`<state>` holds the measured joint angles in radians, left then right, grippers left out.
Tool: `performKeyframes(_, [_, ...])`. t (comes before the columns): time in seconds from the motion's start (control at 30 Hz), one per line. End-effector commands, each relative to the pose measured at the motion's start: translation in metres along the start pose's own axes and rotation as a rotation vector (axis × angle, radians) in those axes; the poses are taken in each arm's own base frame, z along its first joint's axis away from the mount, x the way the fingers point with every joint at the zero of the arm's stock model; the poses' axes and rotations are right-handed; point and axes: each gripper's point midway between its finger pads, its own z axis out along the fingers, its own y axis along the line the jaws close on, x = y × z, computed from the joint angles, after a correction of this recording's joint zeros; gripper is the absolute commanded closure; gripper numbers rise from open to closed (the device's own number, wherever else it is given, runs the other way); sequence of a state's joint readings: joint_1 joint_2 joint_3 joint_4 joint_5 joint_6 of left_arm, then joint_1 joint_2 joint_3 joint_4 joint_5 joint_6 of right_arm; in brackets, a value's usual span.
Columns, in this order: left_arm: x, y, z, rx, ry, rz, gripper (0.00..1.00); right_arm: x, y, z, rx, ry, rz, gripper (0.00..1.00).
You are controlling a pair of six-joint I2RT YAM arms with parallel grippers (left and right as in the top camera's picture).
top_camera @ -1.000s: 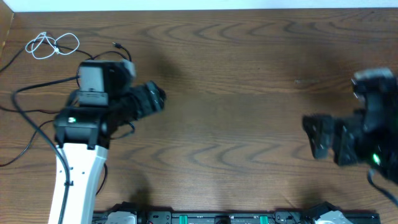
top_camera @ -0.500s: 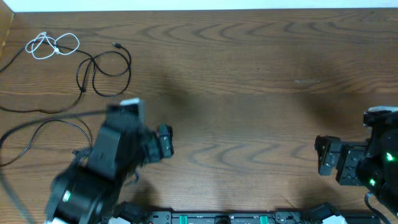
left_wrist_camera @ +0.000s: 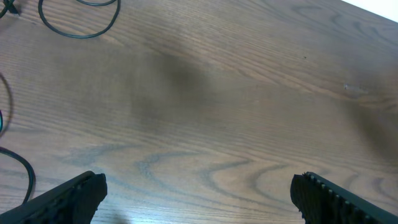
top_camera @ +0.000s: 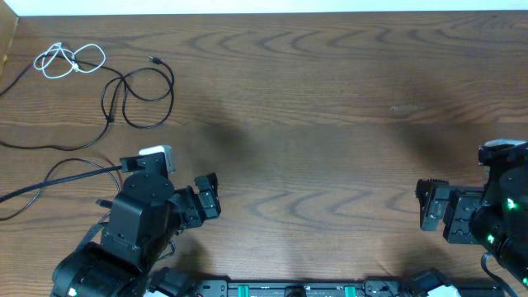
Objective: Untangle cables
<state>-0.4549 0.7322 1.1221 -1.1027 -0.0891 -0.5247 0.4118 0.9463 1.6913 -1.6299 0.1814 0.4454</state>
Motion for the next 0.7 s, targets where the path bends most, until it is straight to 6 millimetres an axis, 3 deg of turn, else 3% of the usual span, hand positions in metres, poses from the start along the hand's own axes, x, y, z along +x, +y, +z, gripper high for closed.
performKeyframes(0.0, [0.001,0.004,0.001,-0.022,-0.004,-0.003,0.0,0.0,-0.002,0.001,0.016,-0.005,0.015,0.01])
performKeyframes(0.23, [0.001,0.004,0.001,-0.022,-0.004,-0.003,0.0,0.0,-0.003,0.001,0.017,-0.002,0.014,0.01])
performKeyframes(0.4, [0.001,0.004,0.001,-0.022,-0.004,-0.003,0.0,0.015,-0.01,0.0,0.046,0.057,0.002,0.01])
performKeyframes(0.67, [0.001,0.004,0.001,-0.022,-0.004,-0.003,0.0,0.005,-0.019,0.0,0.103,0.007,0.004,0.01])
